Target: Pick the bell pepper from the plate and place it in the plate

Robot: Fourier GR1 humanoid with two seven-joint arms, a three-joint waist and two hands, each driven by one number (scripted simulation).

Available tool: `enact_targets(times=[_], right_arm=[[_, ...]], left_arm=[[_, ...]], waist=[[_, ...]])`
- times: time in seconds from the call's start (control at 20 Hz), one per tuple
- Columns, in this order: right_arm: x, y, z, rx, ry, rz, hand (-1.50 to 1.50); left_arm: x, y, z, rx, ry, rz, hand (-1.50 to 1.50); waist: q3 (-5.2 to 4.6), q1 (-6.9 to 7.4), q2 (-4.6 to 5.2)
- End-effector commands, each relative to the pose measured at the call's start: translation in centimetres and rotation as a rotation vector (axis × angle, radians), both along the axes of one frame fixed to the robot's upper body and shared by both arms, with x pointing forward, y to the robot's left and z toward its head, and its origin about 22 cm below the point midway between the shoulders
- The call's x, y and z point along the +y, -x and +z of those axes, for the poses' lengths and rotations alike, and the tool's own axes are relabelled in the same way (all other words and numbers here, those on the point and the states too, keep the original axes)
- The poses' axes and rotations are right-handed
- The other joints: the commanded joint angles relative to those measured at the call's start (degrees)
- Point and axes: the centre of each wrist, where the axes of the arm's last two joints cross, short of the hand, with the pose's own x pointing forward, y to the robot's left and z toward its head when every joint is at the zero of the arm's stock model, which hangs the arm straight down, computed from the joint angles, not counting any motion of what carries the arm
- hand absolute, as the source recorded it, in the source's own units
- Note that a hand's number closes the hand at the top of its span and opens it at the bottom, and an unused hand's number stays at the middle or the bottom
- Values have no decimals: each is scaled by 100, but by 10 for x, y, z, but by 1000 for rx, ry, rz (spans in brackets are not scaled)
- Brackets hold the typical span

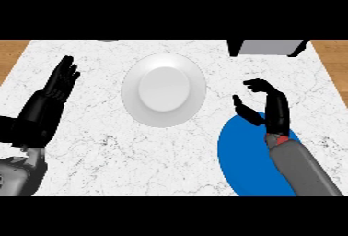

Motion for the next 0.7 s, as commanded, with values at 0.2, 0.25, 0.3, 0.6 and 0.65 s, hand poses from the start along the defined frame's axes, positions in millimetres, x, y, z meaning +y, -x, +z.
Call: enact_targets(times=[0.2,0.25,0.3,0.6,0.65], right_arm=[[61,23,-37,-320,-97,-191,-150],[56,34,-34,-342,-95,-192,-150],[57,25,-17,-369,-82,-186,-150],[16,23,-8,-166,102,-288,-150],[33,25,-22,-80,103,-271,-150]], left_arm=[[17,-12,6,-18,5,-16,0],[1,-9,21,-24,2,-5,0],[5,-10,3,-4,3,1,0],[30,0,-2,8,-9,25,0],[15,-10,4,0,1,25,0]], waist=[[30,-14,-5],[29,-52,-36],[20,-61,-36],[-13,-154,-106],[-23,-217,-104]])
